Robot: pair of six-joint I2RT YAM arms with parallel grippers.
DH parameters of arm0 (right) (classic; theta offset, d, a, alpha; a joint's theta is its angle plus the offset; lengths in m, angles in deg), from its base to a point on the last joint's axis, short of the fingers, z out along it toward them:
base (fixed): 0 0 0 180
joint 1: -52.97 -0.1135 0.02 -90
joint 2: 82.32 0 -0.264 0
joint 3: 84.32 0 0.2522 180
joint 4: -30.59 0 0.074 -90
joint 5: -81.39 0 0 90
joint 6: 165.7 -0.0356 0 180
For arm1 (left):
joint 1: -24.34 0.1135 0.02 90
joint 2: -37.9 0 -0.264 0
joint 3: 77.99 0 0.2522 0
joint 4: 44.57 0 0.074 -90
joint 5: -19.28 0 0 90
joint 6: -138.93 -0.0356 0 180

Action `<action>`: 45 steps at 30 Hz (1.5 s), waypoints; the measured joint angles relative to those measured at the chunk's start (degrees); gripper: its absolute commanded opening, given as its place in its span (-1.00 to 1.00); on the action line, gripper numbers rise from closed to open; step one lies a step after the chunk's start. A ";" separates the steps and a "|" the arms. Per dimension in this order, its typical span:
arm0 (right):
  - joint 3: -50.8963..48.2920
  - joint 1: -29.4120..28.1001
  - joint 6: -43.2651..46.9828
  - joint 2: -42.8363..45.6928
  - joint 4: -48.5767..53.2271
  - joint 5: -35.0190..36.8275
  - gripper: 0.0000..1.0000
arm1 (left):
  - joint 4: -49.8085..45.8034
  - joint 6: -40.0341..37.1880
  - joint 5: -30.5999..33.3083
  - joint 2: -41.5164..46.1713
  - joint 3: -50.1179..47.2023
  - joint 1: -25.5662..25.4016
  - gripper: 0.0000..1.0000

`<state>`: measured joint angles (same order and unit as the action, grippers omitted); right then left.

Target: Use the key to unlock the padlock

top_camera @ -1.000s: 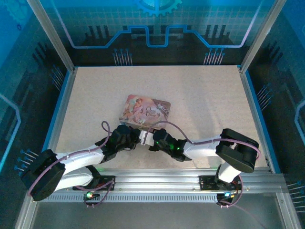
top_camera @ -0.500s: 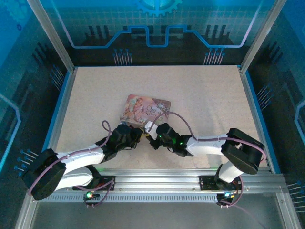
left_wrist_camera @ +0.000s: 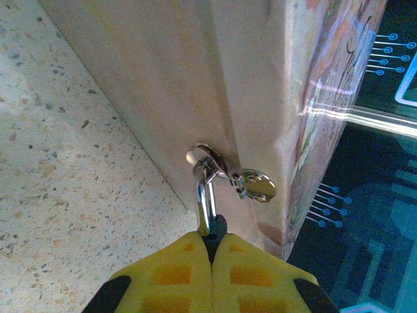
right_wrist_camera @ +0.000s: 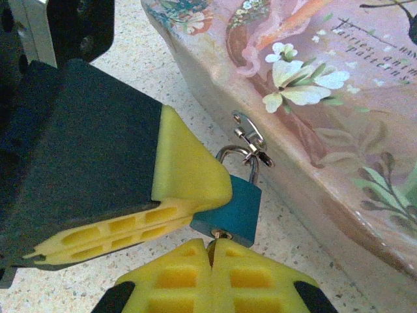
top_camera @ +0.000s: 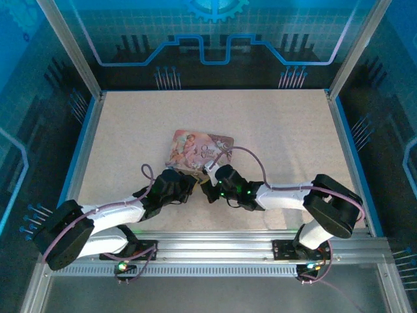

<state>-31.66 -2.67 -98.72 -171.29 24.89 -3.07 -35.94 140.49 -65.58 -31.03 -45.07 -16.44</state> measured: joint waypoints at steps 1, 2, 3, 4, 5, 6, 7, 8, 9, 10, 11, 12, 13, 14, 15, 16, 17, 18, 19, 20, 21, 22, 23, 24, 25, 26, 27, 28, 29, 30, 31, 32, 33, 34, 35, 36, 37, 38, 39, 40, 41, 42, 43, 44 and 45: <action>0.20 0.07 -0.33 -0.13 0.26 0.02 -1.00 | 0.15 -0.02 0.00 -0.15 0.00 0.02 -1.00; 0.28 0.11 -0.74 -0.31 0.42 0.00 -1.00 | 0.22 -0.02 0.00 -0.37 0.00 0.07 -1.00; 0.37 0.17 -1.22 -0.44 0.61 0.00 -1.00 | 0.31 -0.02 0.02 -0.59 0.00 0.07 -1.00; 0.39 0.17 -1.57 -0.59 0.66 0.00 -1.00 | 0.42 -0.04 0.02 -0.74 0.00 0.07 -1.00; 0.46 0.22 -2.03 -0.76 0.63 -0.02 -1.00 | 0.48 -0.13 0.04 -0.85 0.02 0.09 -0.90; 0.50 0.22 -2.47 -0.90 0.63 0.00 -1.00 | 0.55 -0.20 0.04 -0.94 0.04 0.11 -0.81; 0.55 0.22 -2.73 -0.98 0.61 -0.02 -1.00 | 0.57 -0.44 0.09 -0.98 0.04 0.11 -0.74; 0.59 0.22 -3.15 -1.09 0.59 -0.04 -1.00 | 0.57 -0.59 0.17 -1.11 0.04 0.11 -0.68; 0.70 0.22 -3.54 -1.18 0.55 -0.24 -1.00 | 0.63 -0.70 0.22 -1.18 0.07 0.11 -0.63; 0.85 0.22 -3.93 -1.27 0.50 -0.31 -1.00 | 0.68 -0.85 0.26 -1.18 0.09 0.11 -0.58; 0.98 0.22 -4.46 -1.33 0.44 -0.46 -1.00 | 0.81 -1.11 0.42 -1.16 0.11 0.11 -0.52; 1.03 0.26 -4.98 -1.38 0.33 -0.48 -1.00 | 1.05 -1.31 0.37 -1.18 0.11 0.13 -0.45; 1.14 0.33 -5.51 -1.42 0.33 -0.50 -1.00 | 1.11 -1.60 0.20 -1.16 0.11 0.11 -0.39; 1.22 0.50 -6.21 -1.44 0.31 -0.59 -1.00 | 1.20 -1.66 0.02 -1.16 0.13 0.11 -0.34; 1.25 0.63 -6.91 -1.46 0.15 -0.68 -1.00 | 1.27 -1.70 -0.07 -1.18 0.13 0.11 -0.28; 1.25 0.76 -7.52 -1.49 0.00 -0.72 -1.00 | 1.42 -1.77 -0.11 -1.16 0.13 0.11 -0.22; 1.25 0.94 -8.26 -1.51 -0.09 -0.83 -1.00 | 1.44 -1.88 -0.22 -1.16 0.13 0.20 -0.18; 1.25 1.09 -9.05 -1.57 -0.31 -0.98 -1.00 | 1.44 -1.90 -0.33 -1.16 0.13 0.28 -0.15; 1.25 1.27 -9.70 -1.68 -0.61 -1.27 -1.00 | 1.40 -2.03 -0.48 -1.16 0.13 0.39 -0.10; 1.25 1.36 -10.40 -1.81 -0.90 -1.51 -1.00 | 1.40 -2.12 -0.52 -1.14 0.13 0.50 -0.04; 1.25 1.46 -11.08 -1.92 -1.16 -1.66 -1.00 | 1.36 -2.27 -0.59 -1.09 0.13 0.66 0.04; 1.25 1.60 -11.72 -2.03 -1.44 -1.88 -1.00 | 1.14 -2.78 -0.74 -0.94 0.13 0.87 0.12; 1.25 1.73 -12.41 -2.16 -1.64 -2.21 -1.00 | 0.59 -3.28 -0.87 -0.59 0.13 1.09 0.18; 1.22 1.88 -13.11 -2.27 -1.90 -2.56 -1.00 | -0.04 -3.56 -0.94 0.00 0.13 1.36 0.23; 1.18 2.01 -13.73 -2.34 -2.12 -2.86 -1.00 | -0.61 -3.89 -0.96 0.61 0.13 1.60 0.28; 1.09 2.16 -14.60 -2.36 -2.45 -3.19 -1.00 | -1.42 -4.50 -0.98 1.49 0.13 1.90 0.33; 0.87 2.36 -15.52 -2.40 -2.95 -3.50 -1.00 | -2.32 -5.07 -1.01 2.40 0.13 2.21 0.38; 0.61 2.49 -16.26 -2.47 -3.41 -3.91 -1.00 | -3.26 -5.51 -1.01 3.37 0.13 2.51 0.41; 0.24 2.69 -17.20 -2.56 -4.13 -4.35 -1.00 | -4.44 -6.32 -1.03 4.44 0.17 2.86 0.44; -0.13 2.84 -18.16 -2.69 -4.81 -4.72 -1.00 | -5.66 -7.02 -1.03 5.46 0.22 3.21 0.48; -0.46 2.95 -18.97 -2.86 -5.53 -4.92 -1.00 | -6.60 -7.63 -1.01 6.27 0.28 3.54 0.49; -0.76 3.10 -19.87 -3.08 -6.21 -5.22 -1.00 | -7.80 -8.28 -1.05 7.10 0.42 3.93 0.52; -1.01 3.21 -20.74 -3.28 -6.84 -5.64 -1.00 | -9.16 -9.25 -1.07 7.87 0.72 4.37 0.55; -1.18 3.28 -21.44 -3.41 -7.28 -5.84 -1.00 | -10.08 -9.73 -1.07 8.37 0.98 4.74 0.56; -1.36 3.37 -22.29 -3.54 -7.87 -6.05 -1.00 | -11.06 -10.64 -1.11 8.87 1.31 5.20 0.57; -1.46 3.48 -22.93 -3.63 -8.17 -6.25 -1.00 | -11.85 -11.21 -1.16 9.27 1.57 5.66 0.58; -1.51 3.56 -23.43 -3.69 -8.44 -6.29 -0.94 | -12.46 -11.89 -1.46 9.57 1.75 6.21 0.59; -1.57 3.61 -23.91 -3.69 -8.70 -6.45 -0.87 | -13.07 -12.48 -1.81 9.84 1.88 6.84 0.59; -1.70 3.65 -24.39 -3.69 -9.01 -6.49 -0.79 | -13.66 -13.18 -2.23 10.10 1.92 7.69 0.60; -1.86 3.65 -24.76 -3.69 -9.18 -6.47 -0.73 | -14.19 -13.79 -2.69 10.25 1.95 8.48 0.61; -1.99 3.69 -24.98 -3.69 -9.29 -6.47 -0.67 | -14.84 -14.34 -3.26 10.40 1.97 9.40 0.61; -2.23 3.69 -25.18 -3.69 -9.31 -6.45 -0.61 | -15.41 -15.06 -3.74 10.54 1.97 10.25 0.61; -2.51 3.74 -25.27 -3.69 -9.29 -6.43 -0.58 | -16.09 -15.74 -4.22 10.64 1.99 11.21 0.62; -2.73 3.76 -25.27 -3.69 -9.16 -6.43 -0.56 | -16.72 -16.50 -4.70 10.82 2.03 12.09 0.62; -2.97 3.87 -25.24 -3.69 -9.11 -6.40 -0.52 | -17.46 -17.14 -5.09 11.06 2.05 12.85 0.62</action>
<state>-34.64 1.20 -123.97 -174.99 15.77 -9.48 -53.41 123.36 -70.67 -19.97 -43.02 -3.59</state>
